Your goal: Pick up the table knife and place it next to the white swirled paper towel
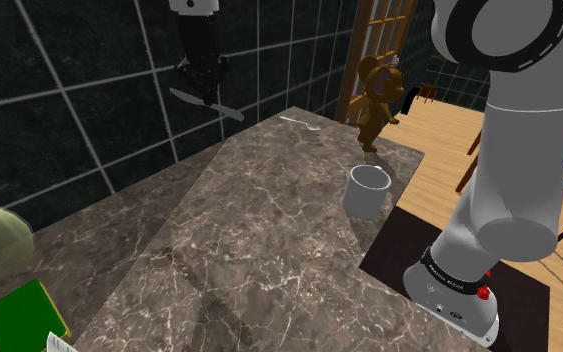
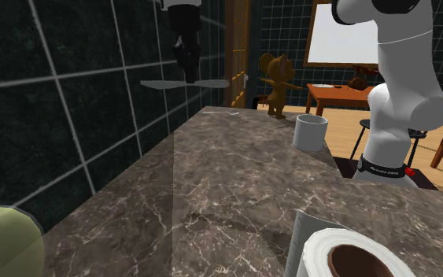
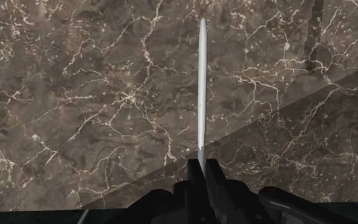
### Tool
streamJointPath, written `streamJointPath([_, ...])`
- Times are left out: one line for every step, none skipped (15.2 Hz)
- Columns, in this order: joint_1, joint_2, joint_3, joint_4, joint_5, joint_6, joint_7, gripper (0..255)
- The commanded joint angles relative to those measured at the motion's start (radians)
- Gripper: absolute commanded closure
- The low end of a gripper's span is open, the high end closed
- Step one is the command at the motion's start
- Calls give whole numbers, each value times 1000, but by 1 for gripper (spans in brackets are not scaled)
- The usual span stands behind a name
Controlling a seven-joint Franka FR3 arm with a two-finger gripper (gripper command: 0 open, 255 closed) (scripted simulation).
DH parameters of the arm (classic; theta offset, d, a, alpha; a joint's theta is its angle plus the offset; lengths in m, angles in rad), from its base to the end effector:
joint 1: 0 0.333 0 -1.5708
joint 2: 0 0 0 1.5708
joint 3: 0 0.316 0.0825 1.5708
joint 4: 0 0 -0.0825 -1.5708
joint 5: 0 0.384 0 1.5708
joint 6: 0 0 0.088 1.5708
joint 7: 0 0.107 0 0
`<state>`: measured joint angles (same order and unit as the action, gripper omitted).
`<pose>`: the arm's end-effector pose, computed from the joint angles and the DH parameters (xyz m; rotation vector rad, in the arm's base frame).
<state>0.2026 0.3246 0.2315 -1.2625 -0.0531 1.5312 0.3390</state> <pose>0.5973 0.2425 0.5750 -3.1368 -0.1323 0.0814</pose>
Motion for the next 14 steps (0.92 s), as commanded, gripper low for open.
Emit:
streamJointPath([3, 13, 0, 47, -3, -34, 0, 255])
streamJointPath([5, 19, 0, 69, -4, -51, 1, 255])
streamJointPath([7, 25, 0, 92, -6, -68, 1, 255])
streamJointPath([9, 32, 0, 117, -7, -85, 2, 255])
streamJointPath([11, 40, 1, 142, -9, -103, 2, 255])
streamJointPath([14, 48, 1, 169, -11, -122, 3, 255])
streamJointPath([16, 57, 1, 197, -13, -141, 4, 255])
streamJointPath([19, 68, 1, 227, -15, -160, 4, 255])
streamJointPath([23, 79, 1, 258, -18, -181, 5, 255])
streamJointPath([27, 91, 1, 292, -21, -202, 5, 255])
streamJointPath([31, 105, 1, 329, -24, -225, 6, 255])
streamJointPath([34, 115, 0, 353, -26, -240, 6, 255])
streamJointPath([38, 72, 6, 285, -18, -215, 23, 255])
streamJointPath([42, 34, 13, 227, -11, -194, 39, 255])
